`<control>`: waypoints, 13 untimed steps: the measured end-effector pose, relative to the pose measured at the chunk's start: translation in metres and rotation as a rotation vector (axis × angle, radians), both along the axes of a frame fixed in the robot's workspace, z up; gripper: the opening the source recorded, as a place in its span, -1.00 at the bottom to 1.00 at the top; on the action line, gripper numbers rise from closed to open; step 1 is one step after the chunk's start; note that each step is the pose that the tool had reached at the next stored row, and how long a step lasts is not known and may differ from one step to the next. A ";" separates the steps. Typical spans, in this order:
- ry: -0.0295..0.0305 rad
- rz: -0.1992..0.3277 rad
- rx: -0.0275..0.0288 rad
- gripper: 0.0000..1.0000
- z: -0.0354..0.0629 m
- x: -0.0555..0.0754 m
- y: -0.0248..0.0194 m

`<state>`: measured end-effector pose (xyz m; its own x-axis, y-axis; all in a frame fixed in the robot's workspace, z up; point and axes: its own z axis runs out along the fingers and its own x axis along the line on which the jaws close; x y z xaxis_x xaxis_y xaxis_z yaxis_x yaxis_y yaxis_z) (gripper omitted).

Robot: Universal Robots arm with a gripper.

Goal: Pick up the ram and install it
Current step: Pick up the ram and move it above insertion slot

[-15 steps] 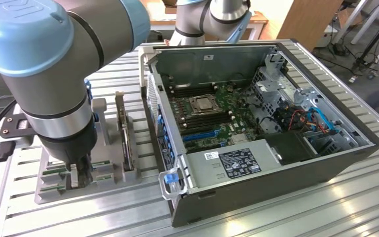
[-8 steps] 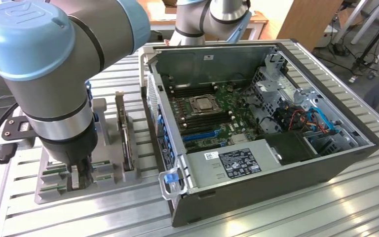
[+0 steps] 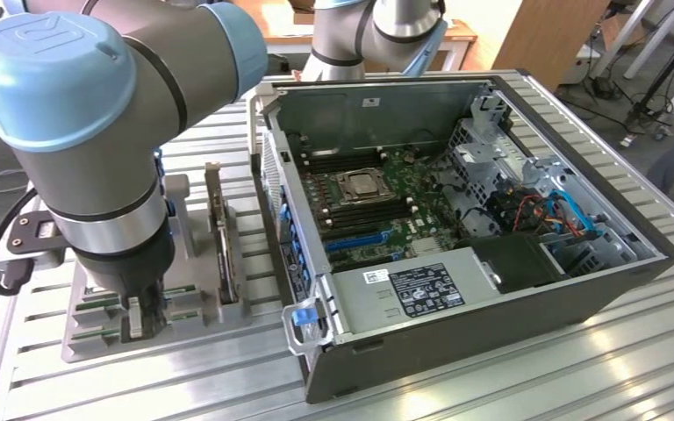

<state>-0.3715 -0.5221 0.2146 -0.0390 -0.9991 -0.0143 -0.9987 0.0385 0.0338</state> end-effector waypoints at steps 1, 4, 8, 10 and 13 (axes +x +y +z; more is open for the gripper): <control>0.0000 0.000 0.0000 -0.40 -0.0008 0.000 0.0000; 0.0000 0.001 0.0000 -0.40 -0.0037 0.000 0.0000; 0.0001 0.001 0.0000 -0.40 -0.0063 0.000 0.0000; 0.0001 0.001 0.0000 -0.40 -0.0073 0.000 0.0000; 0.0002 0.001 -0.0002 -0.40 -0.0076 0.000 0.0000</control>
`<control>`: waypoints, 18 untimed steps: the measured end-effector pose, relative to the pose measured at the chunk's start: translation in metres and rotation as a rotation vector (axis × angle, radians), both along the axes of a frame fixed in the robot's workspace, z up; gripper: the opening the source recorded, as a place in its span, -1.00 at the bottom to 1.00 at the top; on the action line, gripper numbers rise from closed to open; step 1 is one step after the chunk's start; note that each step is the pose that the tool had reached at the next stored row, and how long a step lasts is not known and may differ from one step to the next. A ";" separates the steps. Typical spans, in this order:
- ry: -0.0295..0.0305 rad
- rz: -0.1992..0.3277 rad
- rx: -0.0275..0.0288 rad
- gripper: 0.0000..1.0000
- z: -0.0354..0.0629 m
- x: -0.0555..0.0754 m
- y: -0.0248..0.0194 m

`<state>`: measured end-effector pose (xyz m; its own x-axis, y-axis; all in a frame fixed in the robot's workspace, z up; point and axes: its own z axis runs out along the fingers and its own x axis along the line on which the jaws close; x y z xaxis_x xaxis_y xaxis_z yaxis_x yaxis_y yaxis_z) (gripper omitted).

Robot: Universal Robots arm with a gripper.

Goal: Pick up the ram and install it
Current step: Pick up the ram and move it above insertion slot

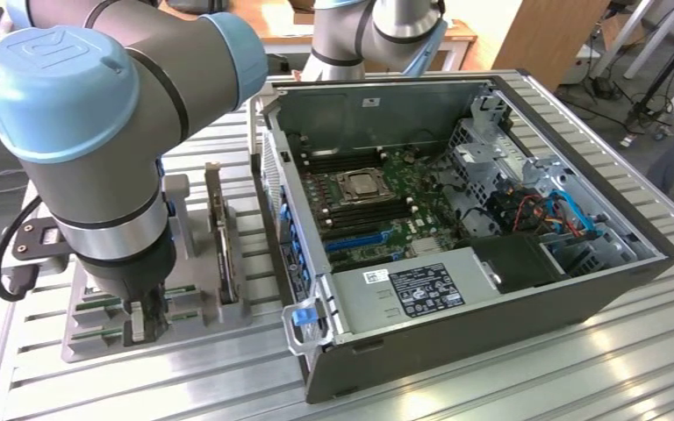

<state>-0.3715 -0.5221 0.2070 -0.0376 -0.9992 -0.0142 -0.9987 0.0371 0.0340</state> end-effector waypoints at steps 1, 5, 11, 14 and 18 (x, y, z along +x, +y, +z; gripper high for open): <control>0.0000 0.000 0.0001 -0.40 0.0000 0.000 0.0000; -0.0003 0.000 0.0003 -0.40 -0.0007 0.000 0.0002; -0.0002 0.000 -0.0004 -0.40 -0.0015 0.000 0.0008; -0.0005 0.000 -0.0002 -0.40 -0.0019 0.000 0.0017; -0.0001 0.000 -0.0005 -0.40 -0.0022 0.000 0.0026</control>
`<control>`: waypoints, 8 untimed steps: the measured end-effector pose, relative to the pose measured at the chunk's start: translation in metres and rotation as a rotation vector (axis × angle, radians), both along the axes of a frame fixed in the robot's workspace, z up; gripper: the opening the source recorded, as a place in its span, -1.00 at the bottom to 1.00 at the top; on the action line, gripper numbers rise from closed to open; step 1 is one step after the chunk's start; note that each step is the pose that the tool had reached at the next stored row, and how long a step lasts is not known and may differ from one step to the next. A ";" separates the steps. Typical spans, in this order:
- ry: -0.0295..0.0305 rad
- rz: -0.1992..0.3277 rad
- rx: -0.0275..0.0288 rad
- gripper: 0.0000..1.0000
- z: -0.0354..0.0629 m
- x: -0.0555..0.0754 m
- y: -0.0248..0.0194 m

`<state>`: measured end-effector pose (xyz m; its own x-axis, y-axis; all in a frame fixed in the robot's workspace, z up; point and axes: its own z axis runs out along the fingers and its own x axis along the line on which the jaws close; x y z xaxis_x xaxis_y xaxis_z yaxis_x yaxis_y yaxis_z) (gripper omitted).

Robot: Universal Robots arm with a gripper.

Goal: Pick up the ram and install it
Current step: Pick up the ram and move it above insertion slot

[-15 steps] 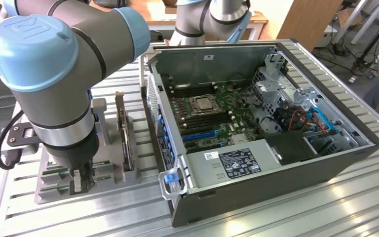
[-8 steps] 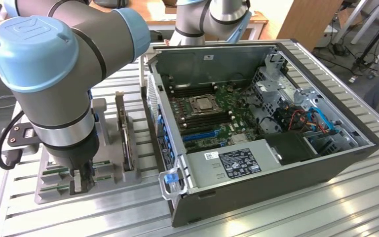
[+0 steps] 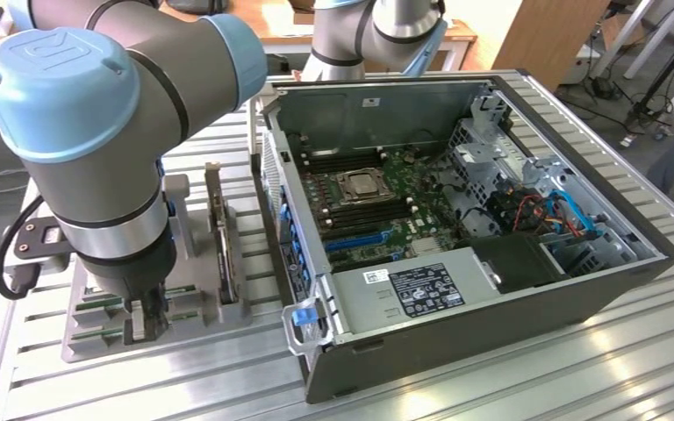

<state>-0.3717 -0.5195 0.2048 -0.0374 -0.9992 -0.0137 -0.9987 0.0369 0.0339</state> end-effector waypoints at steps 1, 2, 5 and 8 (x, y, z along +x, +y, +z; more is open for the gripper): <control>0.0000 0.000 0.0000 -0.40 -0.0004 0.000 0.0001; -0.0001 0.000 0.0001 -0.40 -0.0013 0.000 0.0002; -0.0001 0.000 0.0000 -0.40 -0.0035 0.000 0.0002; -0.0001 0.000 0.0000 -0.40 -0.0052 -0.001 0.0003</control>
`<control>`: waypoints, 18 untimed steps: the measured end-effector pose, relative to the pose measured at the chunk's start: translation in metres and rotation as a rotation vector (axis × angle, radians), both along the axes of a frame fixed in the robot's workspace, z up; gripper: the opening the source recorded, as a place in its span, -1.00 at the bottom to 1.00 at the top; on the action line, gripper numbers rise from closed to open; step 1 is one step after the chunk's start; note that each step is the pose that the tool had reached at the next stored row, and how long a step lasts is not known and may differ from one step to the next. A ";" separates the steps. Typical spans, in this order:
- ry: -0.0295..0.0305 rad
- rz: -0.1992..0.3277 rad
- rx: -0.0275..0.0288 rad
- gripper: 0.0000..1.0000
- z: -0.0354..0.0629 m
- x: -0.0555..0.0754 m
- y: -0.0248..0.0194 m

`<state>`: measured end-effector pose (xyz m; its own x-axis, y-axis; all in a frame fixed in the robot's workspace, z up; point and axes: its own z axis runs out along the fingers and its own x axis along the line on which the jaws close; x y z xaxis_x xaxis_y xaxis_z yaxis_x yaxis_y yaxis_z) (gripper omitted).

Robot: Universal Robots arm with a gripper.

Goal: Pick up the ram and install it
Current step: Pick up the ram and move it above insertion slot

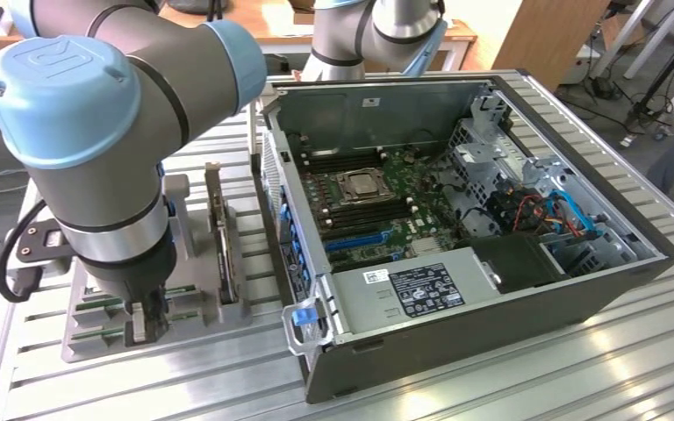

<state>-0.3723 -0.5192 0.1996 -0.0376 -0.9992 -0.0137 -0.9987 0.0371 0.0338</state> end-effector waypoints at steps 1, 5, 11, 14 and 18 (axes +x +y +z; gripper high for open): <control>0.0001 0.000 -0.0002 -0.40 -0.0002 0.000 0.0000; 0.0000 0.000 0.0000 -0.40 -0.0003 0.000 0.0000; -0.0001 0.000 0.0001 -0.40 -0.0005 -0.001 0.0005; -0.0001 0.000 0.0001 -0.40 -0.0005 -0.001 0.0005; -0.0001 0.000 0.0000 -0.40 -0.0007 -0.001 0.0019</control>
<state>-0.3737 -0.5173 0.1989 -0.0377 -0.9992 -0.0138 -0.9987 0.0372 0.0338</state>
